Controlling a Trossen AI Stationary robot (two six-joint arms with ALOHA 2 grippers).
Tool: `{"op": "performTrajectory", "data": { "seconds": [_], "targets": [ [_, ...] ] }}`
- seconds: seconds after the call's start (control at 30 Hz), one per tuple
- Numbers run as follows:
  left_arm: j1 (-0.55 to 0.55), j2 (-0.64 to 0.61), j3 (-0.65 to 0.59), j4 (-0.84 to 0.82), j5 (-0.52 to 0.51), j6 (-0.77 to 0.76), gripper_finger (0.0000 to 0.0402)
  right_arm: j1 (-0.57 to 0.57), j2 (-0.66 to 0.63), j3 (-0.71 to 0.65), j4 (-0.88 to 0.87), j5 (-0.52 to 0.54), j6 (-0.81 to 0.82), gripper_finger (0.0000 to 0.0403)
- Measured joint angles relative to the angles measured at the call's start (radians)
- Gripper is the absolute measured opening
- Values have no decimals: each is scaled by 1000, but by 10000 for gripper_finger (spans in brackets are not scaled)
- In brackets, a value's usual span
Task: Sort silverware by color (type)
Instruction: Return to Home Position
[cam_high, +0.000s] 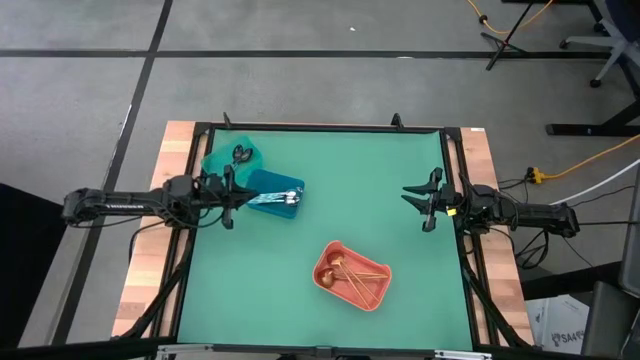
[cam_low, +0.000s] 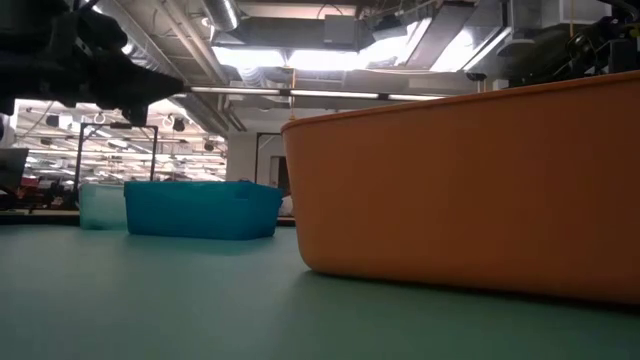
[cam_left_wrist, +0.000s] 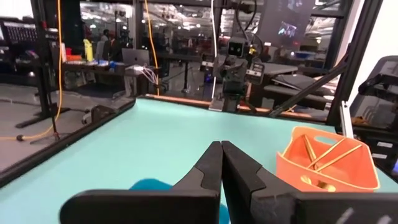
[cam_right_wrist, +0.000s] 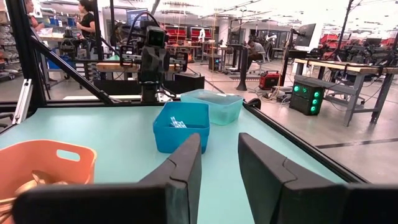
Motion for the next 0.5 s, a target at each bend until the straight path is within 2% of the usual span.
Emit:
{"op": "performTrajectory", "data": {
  "seconds": [0.13,0.27,0.5],
  "targets": [
    [0,-31,0,-1,5,7,0,0,0,0,0,0,0,97],
    [0,-101,0,-24,57,50,0,0,0,0,0,0,0,97],
    [0,-244,0,-168,75,58,0,0,0,0,0,0,0,97]
  ]
}}
